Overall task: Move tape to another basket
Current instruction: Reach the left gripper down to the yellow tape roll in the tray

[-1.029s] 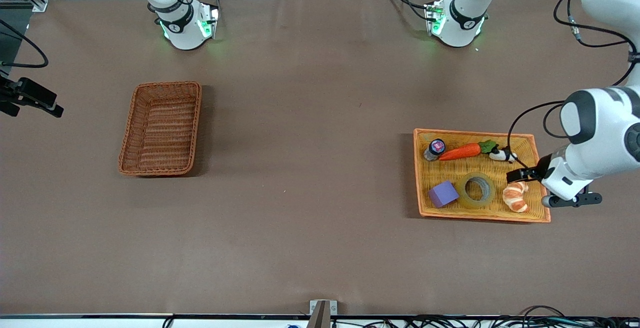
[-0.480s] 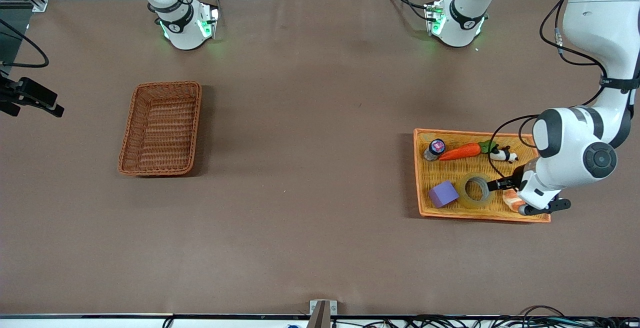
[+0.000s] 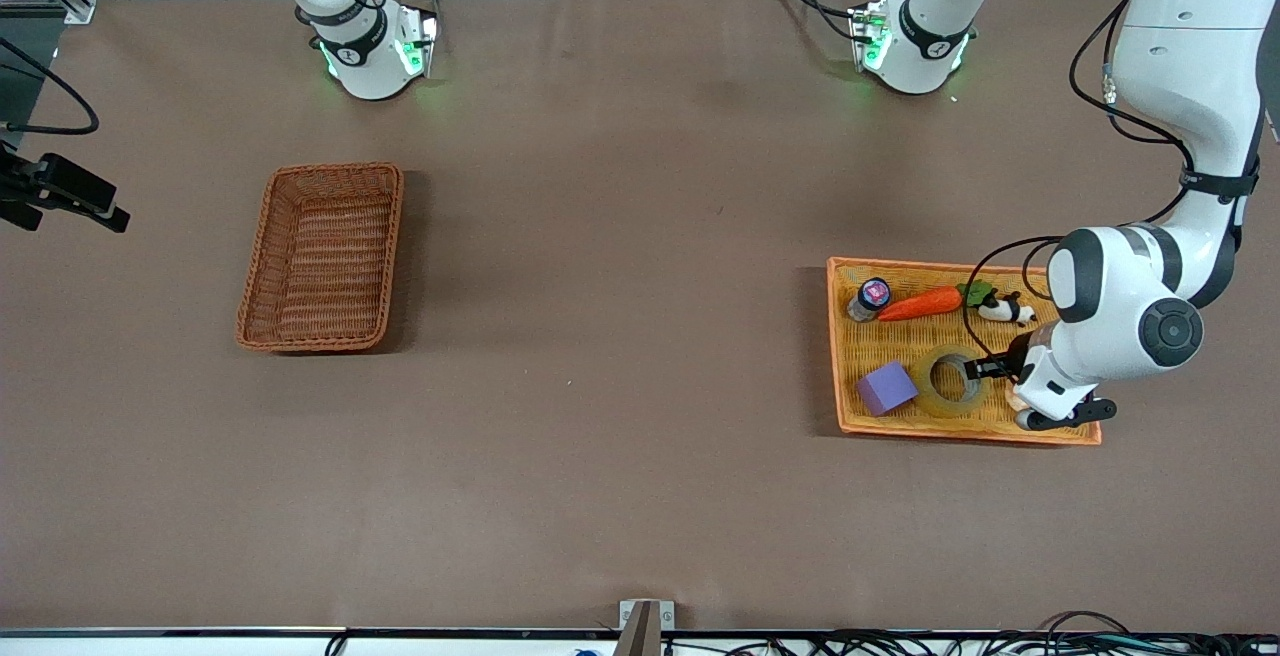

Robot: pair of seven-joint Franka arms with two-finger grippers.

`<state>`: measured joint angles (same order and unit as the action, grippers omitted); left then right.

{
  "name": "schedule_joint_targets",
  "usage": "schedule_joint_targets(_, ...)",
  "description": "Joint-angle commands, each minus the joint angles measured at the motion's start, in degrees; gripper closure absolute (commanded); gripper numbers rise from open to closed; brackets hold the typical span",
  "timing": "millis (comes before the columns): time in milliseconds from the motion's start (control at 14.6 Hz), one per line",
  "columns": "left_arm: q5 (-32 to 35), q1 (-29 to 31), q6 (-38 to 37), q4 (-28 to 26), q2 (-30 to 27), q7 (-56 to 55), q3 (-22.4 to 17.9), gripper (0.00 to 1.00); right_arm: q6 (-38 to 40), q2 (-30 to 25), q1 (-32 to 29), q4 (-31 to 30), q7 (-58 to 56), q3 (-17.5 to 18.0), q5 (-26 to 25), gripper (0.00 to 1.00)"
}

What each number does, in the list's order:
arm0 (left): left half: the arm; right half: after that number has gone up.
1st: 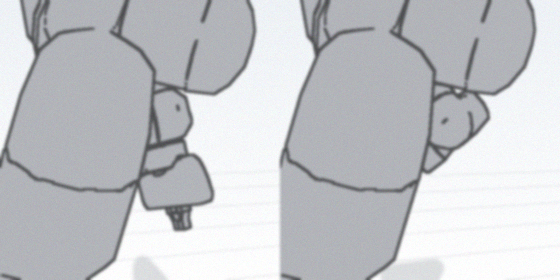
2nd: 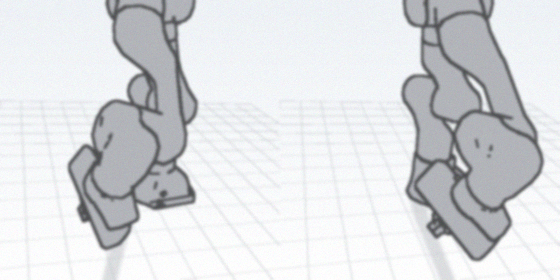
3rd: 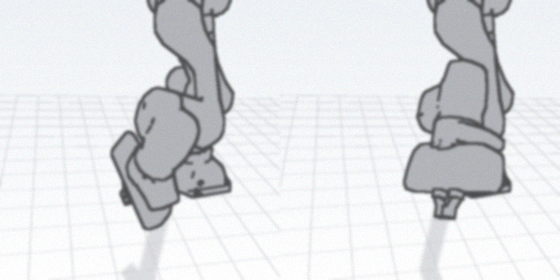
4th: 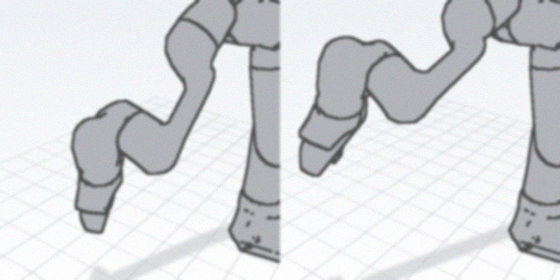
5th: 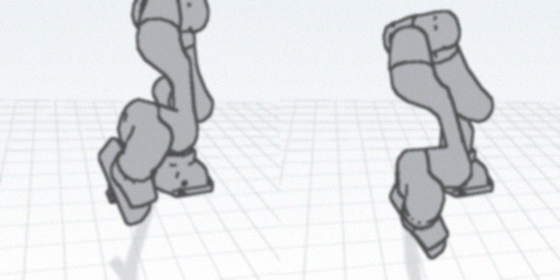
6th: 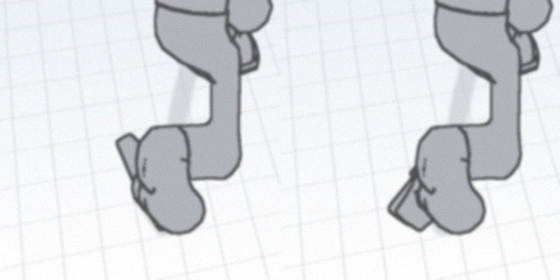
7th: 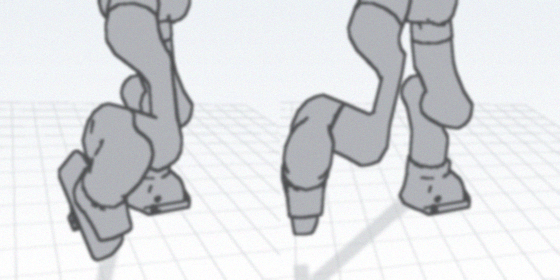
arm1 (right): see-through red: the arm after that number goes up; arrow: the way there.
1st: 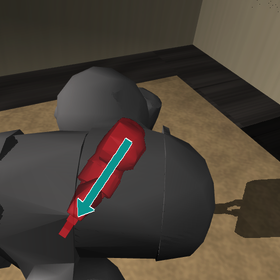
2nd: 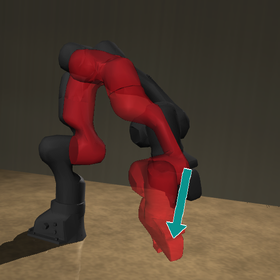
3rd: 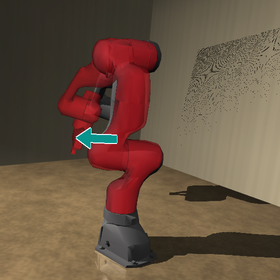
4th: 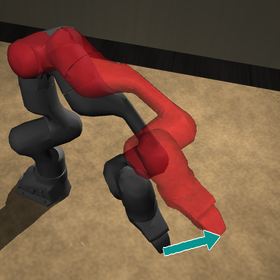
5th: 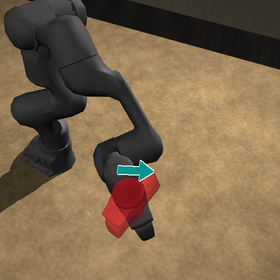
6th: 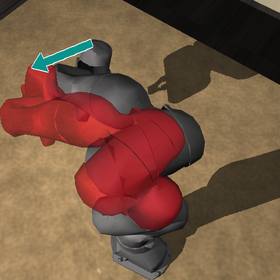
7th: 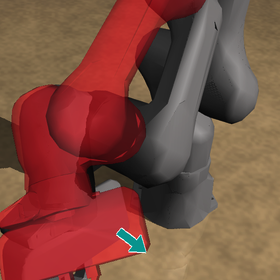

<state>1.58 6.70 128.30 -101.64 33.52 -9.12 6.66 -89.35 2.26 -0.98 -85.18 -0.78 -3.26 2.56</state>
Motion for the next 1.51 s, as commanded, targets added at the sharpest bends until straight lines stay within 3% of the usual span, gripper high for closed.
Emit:
schedule_joint_targets(0,1.1,-0.3,0.6,-0.2,0.1,-0.9,0.0,0.71,-0.3,-1.2,0.0,-1.2,-0.1,0.1,0.6,0.00)
schedule_joint_targets(274,1.1,-1.0,0.5,-0.1,0.8,-0.9,-0.1,0.80,0.1,-1.2,-0.1,-1.4,-0.5,0.1,0.6,0.00)
schedule_joint_targets(549,1.1,-1.0,0.5,0.2,0.8,-0.3,-0.2,1.00,-0.2,-1.2,-0.2,-1.3,-0.5,0.1,0.6,0.00)
schedule_joint_targets(754,1.1,-0.1,-1.7,2.2,-1.6,0.2,-0.1,1.00,0.0,-1.2,-0.2,-1.3,-0.5,0.1,0.6,0.00)
schedule_joint_targets(960,1.1,-1.6,-8.8,4.6,-7.2,-0.5,0.5,1.00,0.0,-1.2,-0.2,-1.3,-0.5,0.1,0.6,0.00)
schedule_joint_targets(1166,1.0,-4.8,-17.4,10.6,-10.3,-1.2,2.3,1.00,0.0,-1.2,-0.3,-1.3,-0.6,0.1,0.6,0.00)
schedule_joint_targets(1440,0.4,-7.0,-26.3,18.7,-10.5,-6.4,9.8,1.00,0.1,-1.2,-0.3,-1.3,-0.6,0.1,0.7,0.00)
